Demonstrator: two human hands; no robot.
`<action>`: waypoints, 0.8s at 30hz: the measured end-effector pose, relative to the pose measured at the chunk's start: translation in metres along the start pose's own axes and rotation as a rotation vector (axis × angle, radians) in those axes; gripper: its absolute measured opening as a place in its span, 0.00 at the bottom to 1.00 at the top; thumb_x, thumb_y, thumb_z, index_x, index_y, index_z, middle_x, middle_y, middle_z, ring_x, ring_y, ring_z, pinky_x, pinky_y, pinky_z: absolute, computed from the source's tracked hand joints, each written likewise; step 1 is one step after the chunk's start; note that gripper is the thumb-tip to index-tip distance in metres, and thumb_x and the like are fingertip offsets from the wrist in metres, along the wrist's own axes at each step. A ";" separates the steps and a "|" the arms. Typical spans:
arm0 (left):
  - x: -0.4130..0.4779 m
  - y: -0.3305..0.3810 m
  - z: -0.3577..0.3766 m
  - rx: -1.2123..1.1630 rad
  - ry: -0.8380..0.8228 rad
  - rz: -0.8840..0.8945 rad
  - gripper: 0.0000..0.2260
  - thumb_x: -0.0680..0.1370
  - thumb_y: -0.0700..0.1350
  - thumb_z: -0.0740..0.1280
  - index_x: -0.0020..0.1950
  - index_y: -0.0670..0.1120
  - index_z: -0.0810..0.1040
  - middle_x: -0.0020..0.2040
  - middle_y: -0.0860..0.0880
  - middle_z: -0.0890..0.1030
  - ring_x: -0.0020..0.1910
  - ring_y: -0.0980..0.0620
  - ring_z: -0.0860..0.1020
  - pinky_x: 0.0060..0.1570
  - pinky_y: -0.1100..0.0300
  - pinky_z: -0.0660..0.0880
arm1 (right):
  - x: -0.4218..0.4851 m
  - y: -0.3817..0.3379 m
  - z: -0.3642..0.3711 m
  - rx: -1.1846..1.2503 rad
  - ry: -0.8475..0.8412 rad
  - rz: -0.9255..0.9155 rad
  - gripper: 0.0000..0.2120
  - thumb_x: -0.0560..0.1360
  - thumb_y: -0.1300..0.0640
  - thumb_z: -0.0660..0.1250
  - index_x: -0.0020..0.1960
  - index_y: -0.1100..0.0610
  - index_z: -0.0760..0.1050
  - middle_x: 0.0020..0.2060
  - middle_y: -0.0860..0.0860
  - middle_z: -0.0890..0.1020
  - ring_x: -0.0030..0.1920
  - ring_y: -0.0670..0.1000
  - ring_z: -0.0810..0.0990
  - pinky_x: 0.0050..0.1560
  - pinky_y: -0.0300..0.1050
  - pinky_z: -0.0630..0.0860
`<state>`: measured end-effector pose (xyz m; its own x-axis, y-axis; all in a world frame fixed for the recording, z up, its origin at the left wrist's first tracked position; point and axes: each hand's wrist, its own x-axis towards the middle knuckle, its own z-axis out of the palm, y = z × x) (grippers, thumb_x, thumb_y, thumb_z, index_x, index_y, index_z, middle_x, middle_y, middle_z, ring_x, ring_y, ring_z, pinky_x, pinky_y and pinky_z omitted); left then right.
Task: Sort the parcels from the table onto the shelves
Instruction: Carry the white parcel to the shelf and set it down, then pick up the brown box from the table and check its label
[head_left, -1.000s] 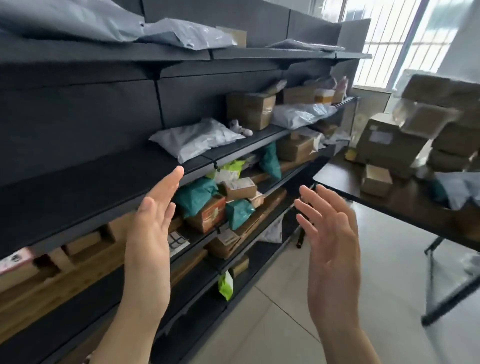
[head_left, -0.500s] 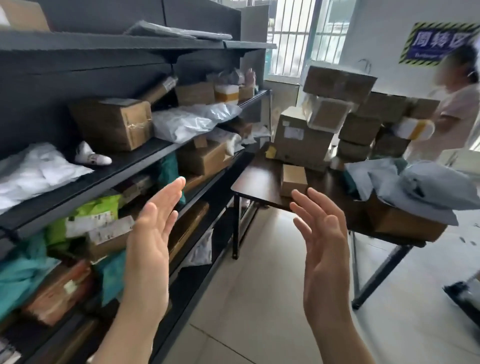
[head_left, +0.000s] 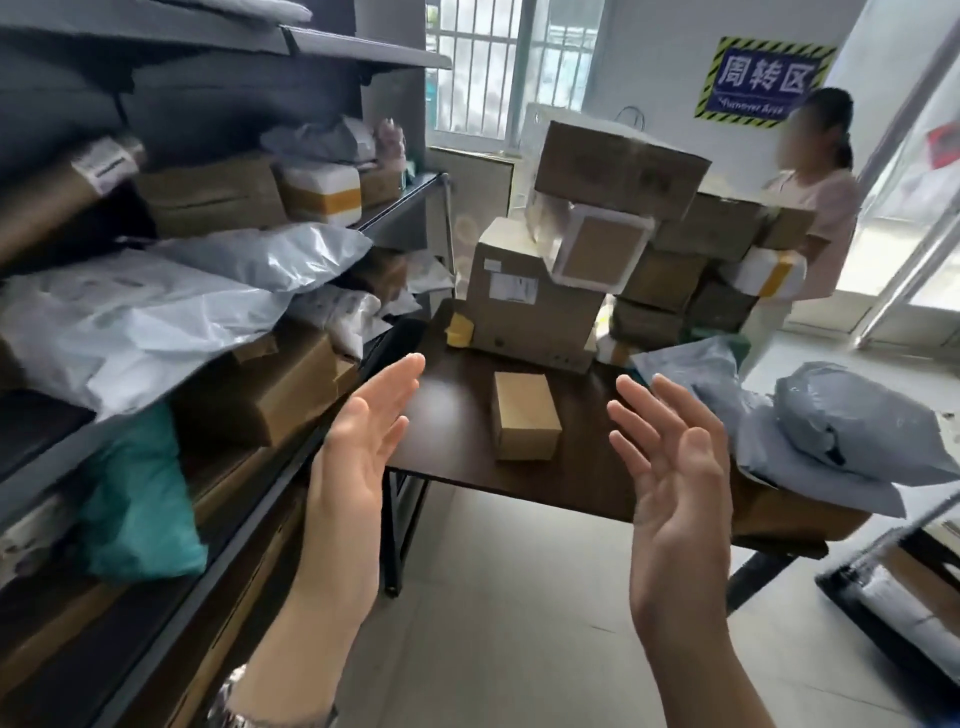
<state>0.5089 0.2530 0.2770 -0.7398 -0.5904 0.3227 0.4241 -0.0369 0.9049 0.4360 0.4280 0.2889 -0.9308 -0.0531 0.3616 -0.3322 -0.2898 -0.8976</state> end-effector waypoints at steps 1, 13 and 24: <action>0.021 -0.007 0.005 -0.014 -0.011 -0.001 0.22 0.79 0.58 0.52 0.63 0.61 0.81 0.68 0.57 0.81 0.71 0.57 0.76 0.75 0.46 0.64 | 0.017 0.007 0.005 -0.002 0.007 -0.011 0.17 0.81 0.50 0.50 0.61 0.44 0.75 0.63 0.49 0.83 0.65 0.49 0.82 0.67 0.48 0.75; 0.194 -0.128 0.044 -0.027 -0.055 -0.200 0.21 0.81 0.52 0.50 0.66 0.57 0.79 0.68 0.57 0.81 0.69 0.56 0.78 0.74 0.47 0.67 | 0.180 0.106 0.018 -0.025 0.159 0.074 0.14 0.80 0.53 0.51 0.58 0.49 0.73 0.65 0.59 0.80 0.61 0.52 0.81 0.65 0.47 0.75; 0.343 -0.303 0.083 0.163 0.078 -0.465 0.20 0.79 0.58 0.50 0.62 0.62 0.78 0.65 0.61 0.80 0.65 0.62 0.79 0.71 0.57 0.70 | 0.343 0.273 -0.014 -0.122 0.186 0.358 0.17 0.88 0.62 0.46 0.68 0.59 0.70 0.70 0.61 0.77 0.68 0.58 0.78 0.71 0.52 0.72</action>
<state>0.0831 0.1281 0.1367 -0.7875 -0.5998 -0.1416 -0.0336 -0.1876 0.9817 0.0242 0.3439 0.1648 -0.9987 0.0468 -0.0202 0.0121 -0.1685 -0.9856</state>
